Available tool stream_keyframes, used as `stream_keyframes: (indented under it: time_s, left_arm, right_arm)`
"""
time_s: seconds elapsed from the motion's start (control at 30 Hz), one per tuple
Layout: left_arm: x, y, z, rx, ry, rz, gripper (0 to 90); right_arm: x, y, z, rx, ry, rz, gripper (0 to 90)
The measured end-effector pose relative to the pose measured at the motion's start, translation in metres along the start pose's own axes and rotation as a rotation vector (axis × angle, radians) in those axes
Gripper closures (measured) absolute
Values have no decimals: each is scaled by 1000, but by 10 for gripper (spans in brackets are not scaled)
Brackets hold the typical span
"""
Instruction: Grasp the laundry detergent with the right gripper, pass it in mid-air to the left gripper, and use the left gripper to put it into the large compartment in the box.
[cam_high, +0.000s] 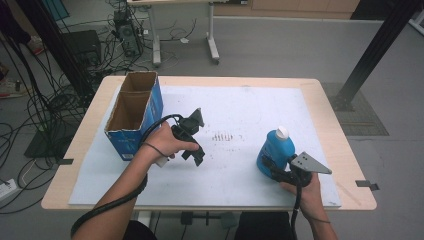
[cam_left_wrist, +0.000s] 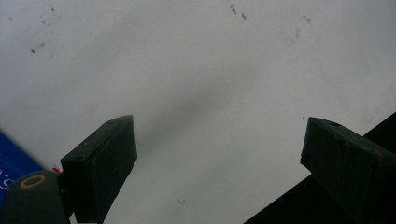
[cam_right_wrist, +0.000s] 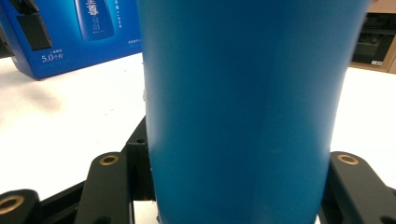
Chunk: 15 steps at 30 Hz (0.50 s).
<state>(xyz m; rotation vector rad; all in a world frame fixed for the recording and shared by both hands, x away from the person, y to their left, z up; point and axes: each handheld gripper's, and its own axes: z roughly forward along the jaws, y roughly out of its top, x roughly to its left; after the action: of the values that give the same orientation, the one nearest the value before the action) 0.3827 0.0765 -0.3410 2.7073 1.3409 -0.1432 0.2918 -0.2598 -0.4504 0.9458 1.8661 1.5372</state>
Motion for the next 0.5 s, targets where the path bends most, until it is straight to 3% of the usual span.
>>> stream_keyframes:
  time_s: [0.5]
  left_arm:
    - [1, -3, -2, -10, 0, 2, 108]
  right_arm:
    - [0, 0, 0, 4, 0, -2, 425]
